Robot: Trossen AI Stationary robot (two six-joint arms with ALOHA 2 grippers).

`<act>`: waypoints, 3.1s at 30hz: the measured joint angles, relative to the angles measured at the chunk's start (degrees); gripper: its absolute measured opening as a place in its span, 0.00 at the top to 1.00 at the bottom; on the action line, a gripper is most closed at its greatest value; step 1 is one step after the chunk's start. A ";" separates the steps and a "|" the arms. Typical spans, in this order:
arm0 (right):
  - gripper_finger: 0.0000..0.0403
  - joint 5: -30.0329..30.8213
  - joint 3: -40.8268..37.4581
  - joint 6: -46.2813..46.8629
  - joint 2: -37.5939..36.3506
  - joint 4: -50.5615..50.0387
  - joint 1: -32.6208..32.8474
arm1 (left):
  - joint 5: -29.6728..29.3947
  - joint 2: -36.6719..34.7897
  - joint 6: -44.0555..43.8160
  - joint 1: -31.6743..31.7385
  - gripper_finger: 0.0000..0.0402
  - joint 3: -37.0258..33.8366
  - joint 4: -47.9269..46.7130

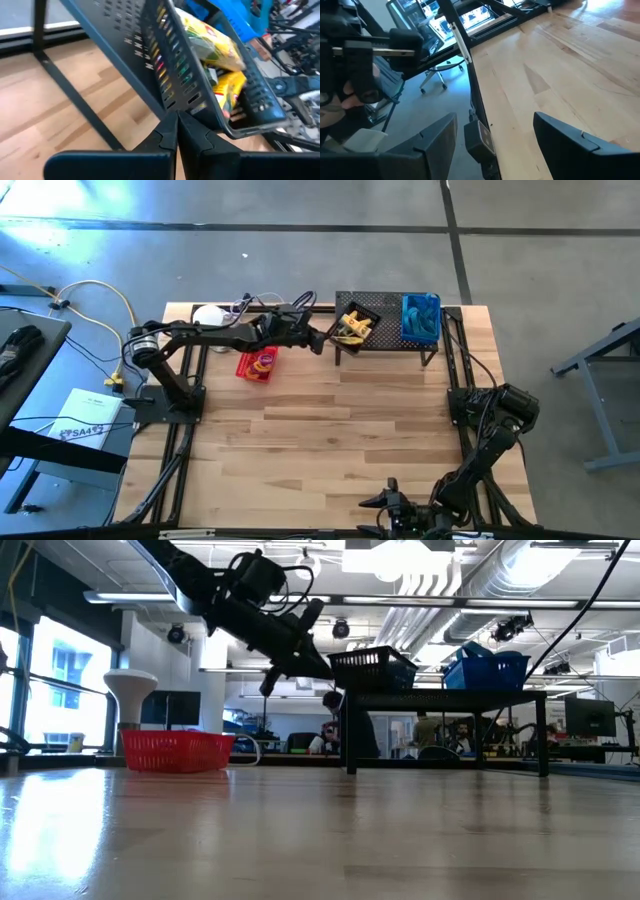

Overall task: Pick & Place Office Desk Supplies
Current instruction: Adjust the black bin on the shelf

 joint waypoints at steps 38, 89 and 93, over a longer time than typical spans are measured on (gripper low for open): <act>0.38 -2.41 0.00 -0.27 -0.02 0.33 -0.43 | -2.08 -4.94 6.19 -2.82 1.00 0.00 -22.19; 0.47 -28.68 0.02 -59.20 -30.99 -49.31 -60.92 | -12.13 -32.65 14.50 -30.20 1.00 -3.03 -59.13; 0.47 -30.43 0.02 -59.38 -30.99 -49.83 -62.82 | -18.70 -32.65 13.42 -33.72 1.00 -3.63 -58.80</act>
